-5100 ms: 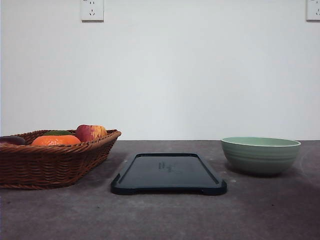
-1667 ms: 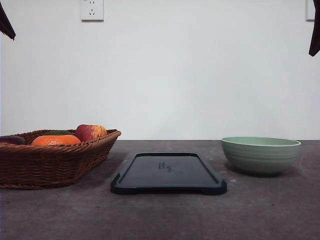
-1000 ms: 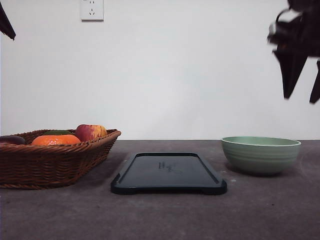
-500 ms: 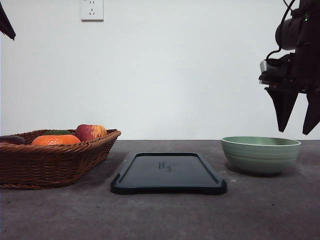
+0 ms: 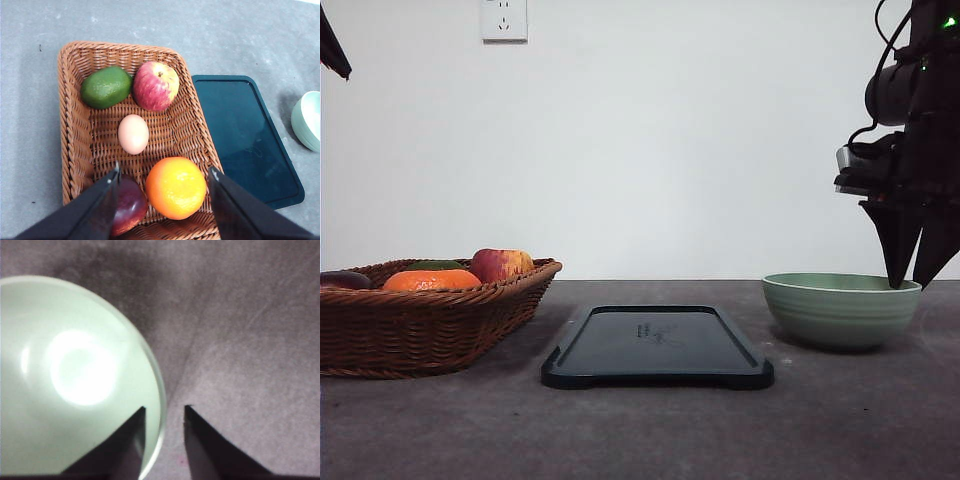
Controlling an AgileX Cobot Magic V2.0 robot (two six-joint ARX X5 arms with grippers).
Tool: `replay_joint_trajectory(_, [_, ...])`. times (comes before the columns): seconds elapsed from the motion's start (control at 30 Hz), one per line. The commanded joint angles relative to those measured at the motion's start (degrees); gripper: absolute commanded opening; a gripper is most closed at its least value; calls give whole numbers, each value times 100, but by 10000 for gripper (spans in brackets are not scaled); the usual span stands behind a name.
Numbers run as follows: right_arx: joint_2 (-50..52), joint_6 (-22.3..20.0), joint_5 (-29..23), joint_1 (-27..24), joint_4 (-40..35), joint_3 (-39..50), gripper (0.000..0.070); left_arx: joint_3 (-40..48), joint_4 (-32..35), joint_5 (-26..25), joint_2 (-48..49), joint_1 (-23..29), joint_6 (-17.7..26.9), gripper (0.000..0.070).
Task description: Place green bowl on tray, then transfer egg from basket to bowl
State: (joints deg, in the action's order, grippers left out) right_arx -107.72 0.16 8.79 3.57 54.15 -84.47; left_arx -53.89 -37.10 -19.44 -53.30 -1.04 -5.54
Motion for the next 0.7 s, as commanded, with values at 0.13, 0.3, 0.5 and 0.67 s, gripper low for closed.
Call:
replay_joint_trajectory(0.13, [-143,-83,-26,-2,2,-136,6,-109,65,-11,-26,-11,31,350])
replay_joint_trajectory(0.3, [-142,-83,-25,-2,42,-138,5,-109,65,-11,-26,-11,31,350])
replay_joint_trajectory(0.5, [-125,-81,-17,-2,387,-243,5,-109,63,-13,-26,-11,31,350])
replay_joint_trajectory(0.67, [-125,-74,55,1,860,-581,5,-109,64,-11,-26,-11,32,350])
